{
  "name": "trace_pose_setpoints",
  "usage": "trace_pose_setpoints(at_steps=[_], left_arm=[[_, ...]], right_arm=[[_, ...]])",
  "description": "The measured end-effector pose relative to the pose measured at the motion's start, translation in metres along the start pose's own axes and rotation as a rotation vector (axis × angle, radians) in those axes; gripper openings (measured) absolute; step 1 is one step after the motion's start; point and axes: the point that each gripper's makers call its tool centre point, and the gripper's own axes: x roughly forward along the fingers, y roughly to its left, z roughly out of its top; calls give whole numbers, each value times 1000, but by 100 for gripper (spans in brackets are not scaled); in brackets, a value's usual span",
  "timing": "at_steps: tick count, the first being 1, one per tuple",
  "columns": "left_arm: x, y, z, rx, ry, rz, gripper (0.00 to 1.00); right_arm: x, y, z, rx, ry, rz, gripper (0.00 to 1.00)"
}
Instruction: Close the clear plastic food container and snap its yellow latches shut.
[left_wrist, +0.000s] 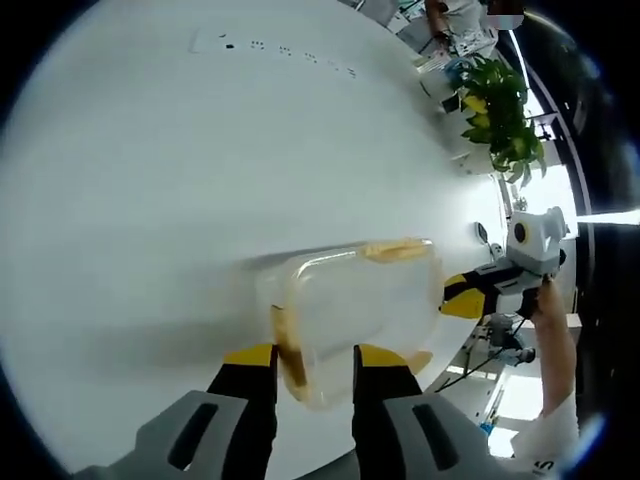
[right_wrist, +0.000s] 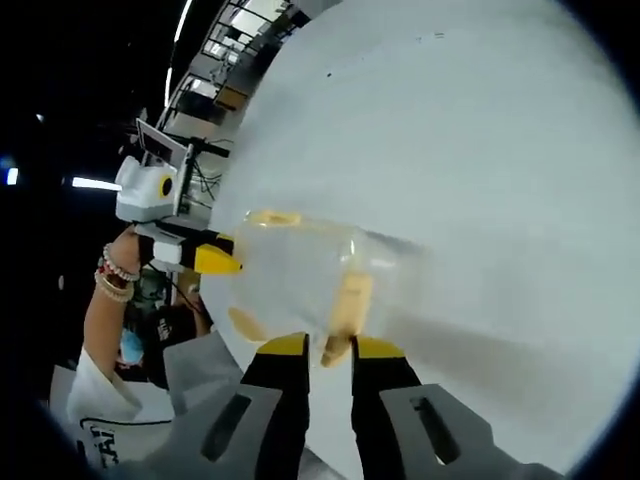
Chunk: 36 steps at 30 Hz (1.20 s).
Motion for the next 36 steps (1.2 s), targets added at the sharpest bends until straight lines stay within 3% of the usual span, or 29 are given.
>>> trace_pose_setpoints(at_steps=[11,18,23,27,30,32,36], left_arm=[[-2,-2,0,81,-55,-1,23],[-4,-3,1,180,-83,39,23],[-7,-2,1,272,-91,83,23],[-10,-1,3,354,-112,129,23],[-10,-3,3,403,-121,141,22],[-10,-3,4,451,-137,150,22],[-13,-5,9,582,-172,202,23]], right_arm=[[-7,3,4,-149,6,-82,13],[-9,4,6,-225,4,-126,15],[-14,-4,8,-284,7,-214,23],[-14,-2,9,-331,7,-245,24],[-17,-5,13,-422,11,-322,27],[-20,-4,17,-538,19,-391,31],[-15,8,16,-709,71,-437,24]])
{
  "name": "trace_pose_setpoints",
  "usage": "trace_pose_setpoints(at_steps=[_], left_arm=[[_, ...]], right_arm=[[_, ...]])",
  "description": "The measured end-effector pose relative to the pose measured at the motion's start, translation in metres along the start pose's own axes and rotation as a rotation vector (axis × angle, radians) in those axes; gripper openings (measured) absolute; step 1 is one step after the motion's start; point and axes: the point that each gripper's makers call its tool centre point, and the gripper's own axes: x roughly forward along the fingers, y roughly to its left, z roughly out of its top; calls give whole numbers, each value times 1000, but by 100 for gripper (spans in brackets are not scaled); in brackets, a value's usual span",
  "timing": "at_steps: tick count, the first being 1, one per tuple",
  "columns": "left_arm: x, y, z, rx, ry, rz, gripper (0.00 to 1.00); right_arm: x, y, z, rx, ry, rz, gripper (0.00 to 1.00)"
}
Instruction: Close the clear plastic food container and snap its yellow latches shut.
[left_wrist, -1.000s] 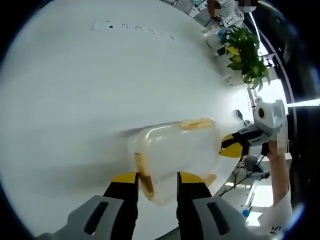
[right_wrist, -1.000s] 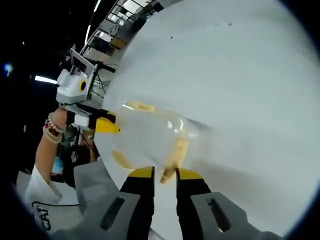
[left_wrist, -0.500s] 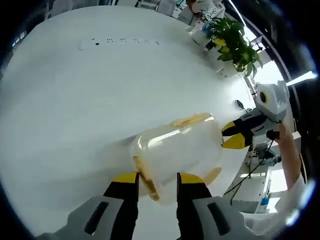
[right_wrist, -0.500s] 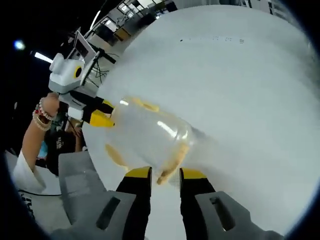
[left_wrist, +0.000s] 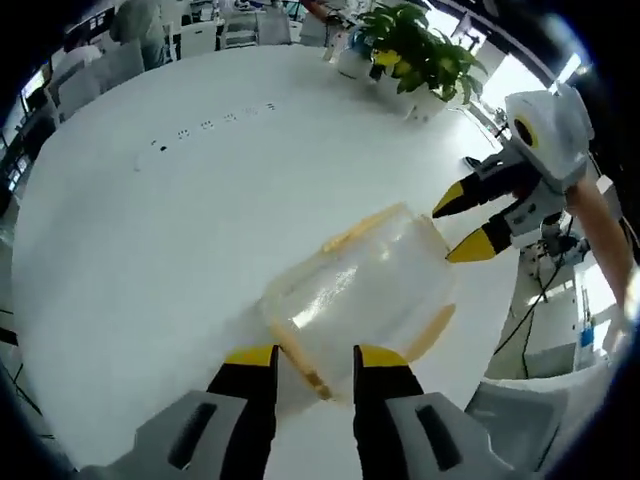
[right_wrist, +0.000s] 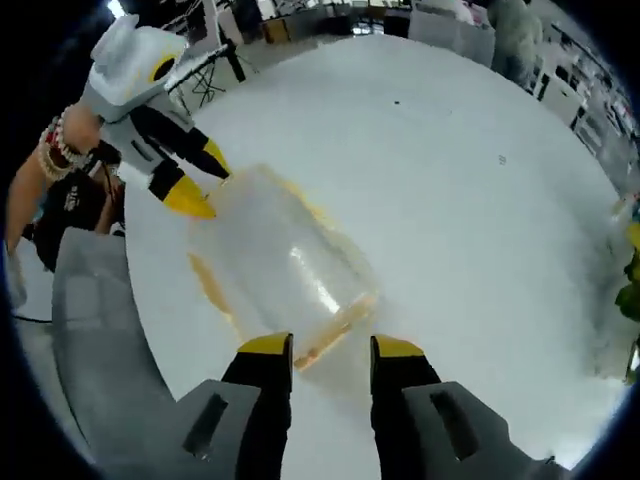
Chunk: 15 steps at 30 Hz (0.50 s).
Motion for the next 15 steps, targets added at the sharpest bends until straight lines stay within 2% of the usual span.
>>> trace_pose_setpoints(at_steps=[2,3,5,7,9,11,15], left_arm=[[-1,1,3,72,-15,26,24],[-2,0,2,82,-16,32,24],[-1,7,11,157,-54,67,24],[-4,8,17,310,-73,121,21],[-5,3,18,371,-81,136,21],[-6,-6,25,422,-125,97,21],[-9,-19,32,406,-172,47,22]], right_arm=[[0,3,3,-94,20,-30,19],[0,3,3,-119,28,-46,17],[0,3,6,-199,48,-87,13],[2,5,7,-295,70,-101,8],[4,5,7,-300,81,-109,4],[4,3,9,-288,80,-113,3],[5,2,14,-245,52,-85,6]])
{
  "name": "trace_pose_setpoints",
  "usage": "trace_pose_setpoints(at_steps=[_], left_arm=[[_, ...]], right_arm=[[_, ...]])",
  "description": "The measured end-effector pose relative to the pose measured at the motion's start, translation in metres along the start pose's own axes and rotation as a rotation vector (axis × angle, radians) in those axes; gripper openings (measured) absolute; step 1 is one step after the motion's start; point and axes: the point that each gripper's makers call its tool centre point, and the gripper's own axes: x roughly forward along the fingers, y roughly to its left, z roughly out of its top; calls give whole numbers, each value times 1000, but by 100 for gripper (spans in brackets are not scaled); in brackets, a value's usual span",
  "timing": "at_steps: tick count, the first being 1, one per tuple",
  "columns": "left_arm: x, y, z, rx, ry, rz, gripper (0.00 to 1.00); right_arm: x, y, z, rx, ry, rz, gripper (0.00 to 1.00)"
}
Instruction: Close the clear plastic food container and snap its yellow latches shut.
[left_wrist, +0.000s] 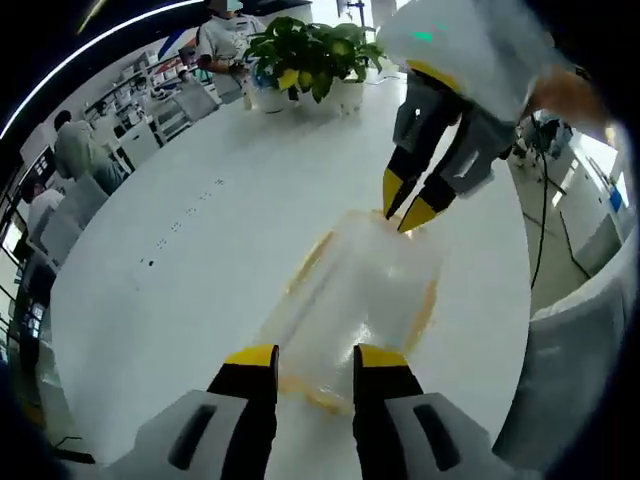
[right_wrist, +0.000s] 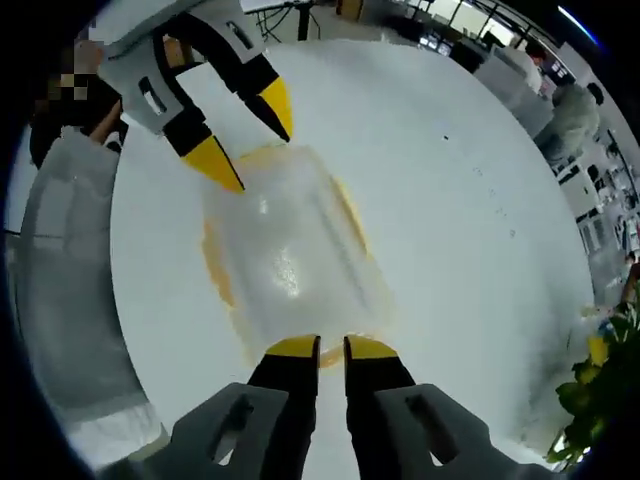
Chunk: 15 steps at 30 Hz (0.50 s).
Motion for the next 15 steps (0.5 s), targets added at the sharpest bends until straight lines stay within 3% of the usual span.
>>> trace_pose_setpoints(at_steps=[2,5,8,15], left_arm=[[0,-4,4,-4,-25,-21,22],[2,-19,8,-46,-70,-116,22],[5,-16,7,-47,-77,-103,21],[10,-26,11,-59,-125,-153,20]], right_arm=[[1,7,10,29,-65,50,8],[-2,12,22,74,-133,105,8],[-4,11,30,71,-172,112,9],[-3,7,45,96,-237,144,12]])
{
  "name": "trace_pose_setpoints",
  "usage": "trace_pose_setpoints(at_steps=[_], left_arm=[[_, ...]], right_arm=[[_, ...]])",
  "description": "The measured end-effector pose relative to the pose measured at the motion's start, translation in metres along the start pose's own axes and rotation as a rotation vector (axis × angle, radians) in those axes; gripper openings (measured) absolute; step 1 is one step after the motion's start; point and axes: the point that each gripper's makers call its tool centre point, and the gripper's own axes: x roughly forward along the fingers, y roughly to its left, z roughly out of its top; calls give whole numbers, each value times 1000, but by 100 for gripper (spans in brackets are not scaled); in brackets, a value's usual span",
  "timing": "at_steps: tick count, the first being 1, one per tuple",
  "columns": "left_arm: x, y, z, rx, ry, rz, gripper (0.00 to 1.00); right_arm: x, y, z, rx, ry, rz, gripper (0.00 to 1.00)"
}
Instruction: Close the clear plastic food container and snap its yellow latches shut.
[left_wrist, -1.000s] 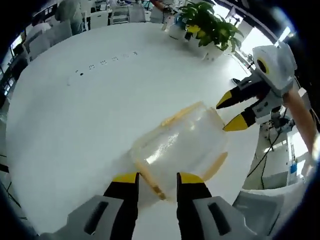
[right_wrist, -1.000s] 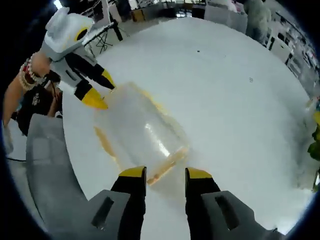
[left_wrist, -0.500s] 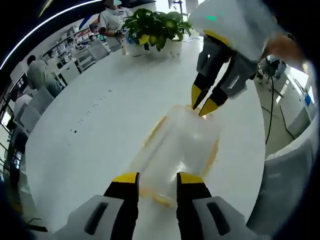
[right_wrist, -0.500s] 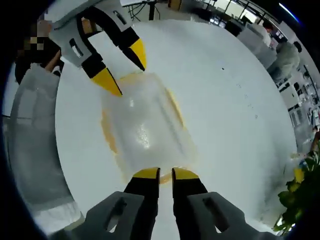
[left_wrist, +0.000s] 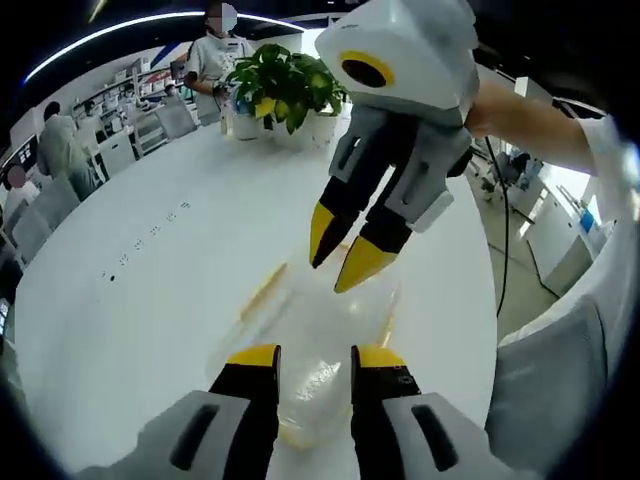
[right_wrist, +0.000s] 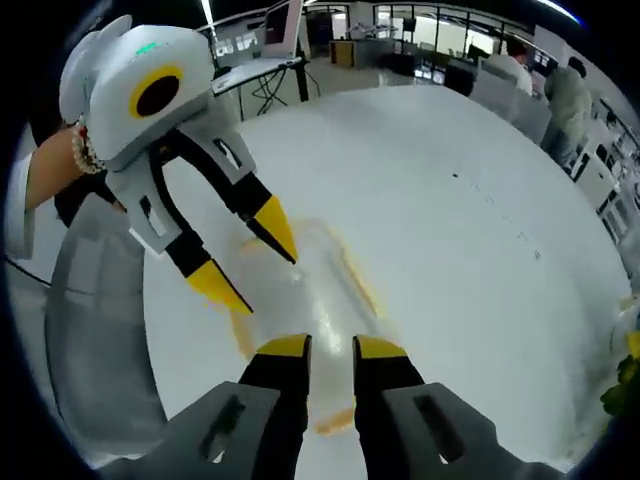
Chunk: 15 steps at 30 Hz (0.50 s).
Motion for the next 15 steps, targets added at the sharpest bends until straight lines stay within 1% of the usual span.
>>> trace_pose_setpoints(at_steps=[2,6,11,15], left_arm=[[2,-3,-1,-14,4,-20,17],[5,-6,-1,-7,1,-31,17],[9,-10,1,-28,-9,-55,15],[12,-11,0,-11,-4,-57,14]], right_arm=[[2,1,2,7,-4,14,11],[4,3,4,7,-11,28,11],[8,2,7,14,-23,33,11],[11,1,10,21,-34,37,11]])
